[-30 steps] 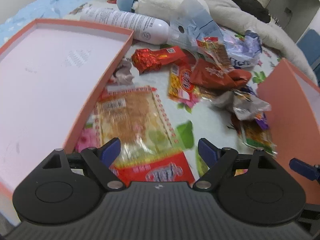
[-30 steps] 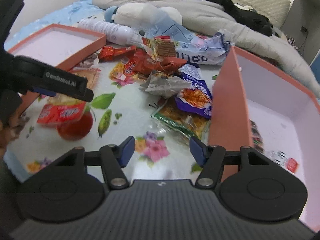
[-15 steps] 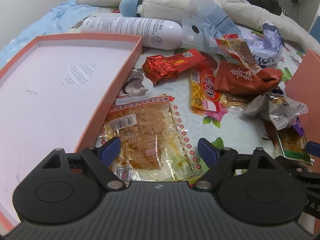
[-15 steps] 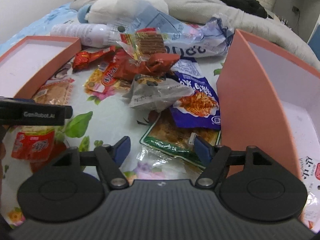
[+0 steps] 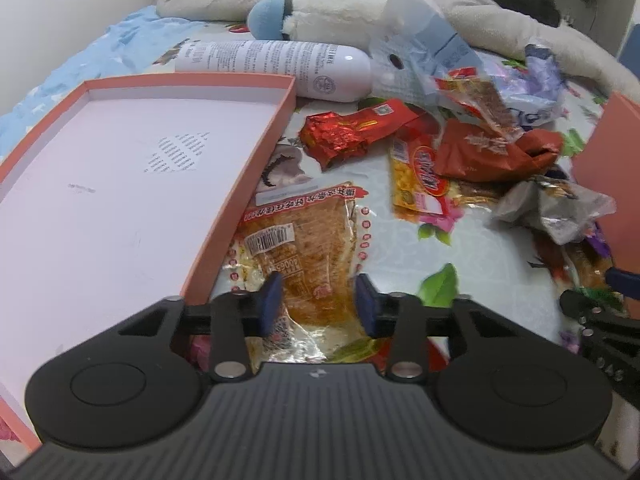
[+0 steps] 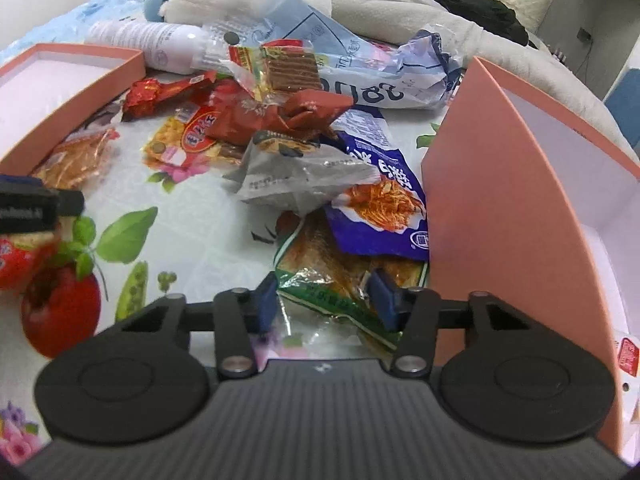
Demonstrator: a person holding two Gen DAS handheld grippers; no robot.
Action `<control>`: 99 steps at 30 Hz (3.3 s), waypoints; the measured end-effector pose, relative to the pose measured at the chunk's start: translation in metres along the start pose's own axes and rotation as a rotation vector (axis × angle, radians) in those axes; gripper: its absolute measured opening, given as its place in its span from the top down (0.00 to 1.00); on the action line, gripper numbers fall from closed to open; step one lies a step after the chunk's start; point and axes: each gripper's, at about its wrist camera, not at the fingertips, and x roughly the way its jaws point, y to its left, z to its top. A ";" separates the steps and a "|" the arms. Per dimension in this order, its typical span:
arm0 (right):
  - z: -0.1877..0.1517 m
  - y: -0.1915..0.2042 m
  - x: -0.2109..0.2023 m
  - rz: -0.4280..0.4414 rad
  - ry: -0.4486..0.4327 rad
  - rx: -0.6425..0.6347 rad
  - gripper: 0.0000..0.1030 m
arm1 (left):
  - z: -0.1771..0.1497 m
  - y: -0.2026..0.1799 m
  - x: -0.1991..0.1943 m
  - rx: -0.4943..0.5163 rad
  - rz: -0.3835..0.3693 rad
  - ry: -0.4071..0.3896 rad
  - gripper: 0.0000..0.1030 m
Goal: Organize snacks
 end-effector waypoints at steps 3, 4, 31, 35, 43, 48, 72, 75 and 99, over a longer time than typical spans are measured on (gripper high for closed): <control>-0.003 0.003 -0.011 0.006 0.006 -0.028 0.70 | -0.001 0.000 -0.009 -0.006 -0.042 0.011 0.84; -0.004 0.004 -0.016 0.015 0.009 -0.033 0.72 | -0.003 0.000 -0.012 -0.009 -0.052 0.014 0.85; -0.101 0.018 -0.149 0.264 0.017 0.074 0.52 | -0.098 -0.025 -0.133 -0.003 -0.243 0.116 0.66; -0.104 0.007 -0.157 0.278 -0.007 0.119 0.35 | -0.097 -0.027 -0.135 -0.011 -0.233 0.113 0.24; -0.112 -0.016 -0.160 0.247 -0.030 0.281 0.19 | -0.086 -0.018 -0.130 0.012 -0.227 0.067 0.12; -0.115 -0.026 -0.140 0.195 0.008 0.342 0.19 | -0.082 -0.020 -0.110 0.118 -0.175 0.091 0.10; -0.108 0.006 -0.089 0.158 0.085 0.119 0.39 | -0.107 -0.035 -0.078 0.259 -0.117 0.110 0.32; -0.105 0.007 -0.094 0.158 0.087 0.114 0.48 | -0.106 -0.043 -0.084 0.260 -0.135 0.109 0.56; -0.102 -0.046 -0.227 0.196 -0.100 0.326 0.56 | -0.095 -0.025 -0.228 -0.001 -0.282 -0.038 0.68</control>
